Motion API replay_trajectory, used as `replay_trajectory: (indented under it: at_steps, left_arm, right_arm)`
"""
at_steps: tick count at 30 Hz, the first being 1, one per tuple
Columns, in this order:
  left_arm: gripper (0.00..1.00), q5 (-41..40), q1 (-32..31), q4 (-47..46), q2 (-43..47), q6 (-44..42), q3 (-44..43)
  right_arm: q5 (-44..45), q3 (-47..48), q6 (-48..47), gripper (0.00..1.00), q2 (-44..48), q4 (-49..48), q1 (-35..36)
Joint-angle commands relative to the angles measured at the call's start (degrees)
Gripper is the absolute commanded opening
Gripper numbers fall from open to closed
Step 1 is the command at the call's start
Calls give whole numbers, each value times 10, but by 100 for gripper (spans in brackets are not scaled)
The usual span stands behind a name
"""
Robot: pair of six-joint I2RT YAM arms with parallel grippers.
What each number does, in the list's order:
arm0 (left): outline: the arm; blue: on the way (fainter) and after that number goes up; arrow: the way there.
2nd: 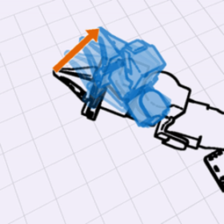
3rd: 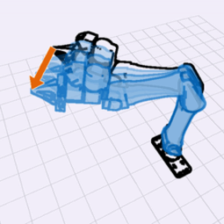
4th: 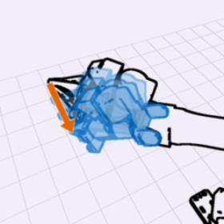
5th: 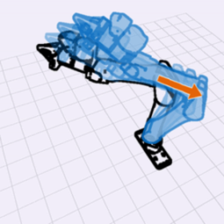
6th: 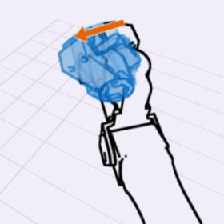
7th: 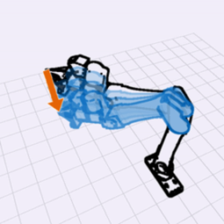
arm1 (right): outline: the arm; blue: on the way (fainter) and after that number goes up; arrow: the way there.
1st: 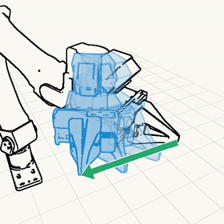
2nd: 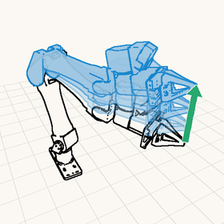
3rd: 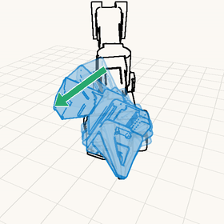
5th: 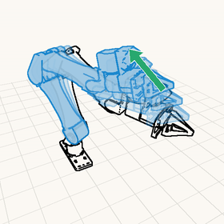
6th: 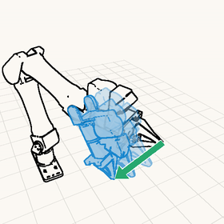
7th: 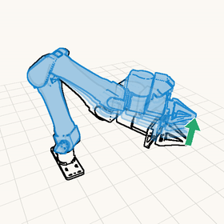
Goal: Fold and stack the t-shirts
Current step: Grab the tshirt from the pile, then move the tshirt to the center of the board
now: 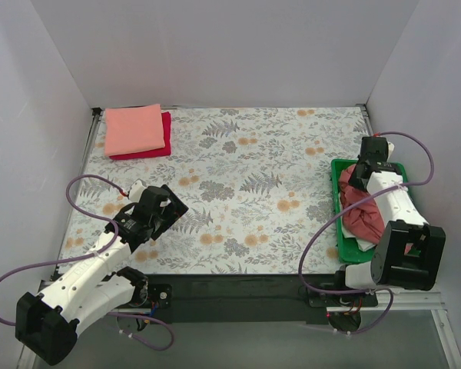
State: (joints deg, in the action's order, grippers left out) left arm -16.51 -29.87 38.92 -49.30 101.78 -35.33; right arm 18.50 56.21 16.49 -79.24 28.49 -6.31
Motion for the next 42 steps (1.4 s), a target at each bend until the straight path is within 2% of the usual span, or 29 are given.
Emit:
replay_trajectory:
  at_steps: [1, 10, 18, 21, 27, 28, 30, 31, 33, 34, 38, 41, 42]
  left_arm:
    - [98, -2, -4, 1, 5, -4, 1]
    - [98, -5, -4, 1, 2, -3, 1]
    - [98, -7, -4, 4, 3, -3, 0]
    - [98, -7, -3, 3, 4, -1, -1]
    - [98, -1, -4, -2, 2, -7, -4]
    - [98, -2, -3, -2, 1, -5, -6]
    - [98, -11, -4, 8, 0, -3, -17]
    - [98, -13, -3, 12, 0, -3, -20]
    - [98, -19, -4, 21, 1, 3, -28]
    - [98, -22, -3, 23, 1, 4, -32]
    - [98, -30, -4, 50, 0, 11, -53]
    - [98, -48, -4, 84, 0, 20, -72]
    - [98, -54, -3, 92, 2, 31, -75]
  right_arm:
    - [26, 36, 7, 1, 29, -31, -1]
    - [94, 105, -5, 1, 140, 59, -1]
    - [83, 223, -29, 2, 196, 79, -1]
    - [30, 303, -45, 2, 197, 78, -1]
    - [-236, 420, -66, 1, 142, 78, 0]
    - [-309, 434, -66, 1, 118, 77, 1]
    - [-380, 482, -64, 1, 91, 73, 9]
    - [-404, 498, -61, 1, 65, 73, 37]
    - [-393, 547, -70, 1, 41, 71, 95]
    - [-380, 566, -83, 1, 17, 72, 156]
    - [-415, 624, -95, 1, -46, 61, 268]
    - [-433, 609, -109, 1, -72, 47, 313]
    - [-427, 566, -110, 1, -72, 39, 319]
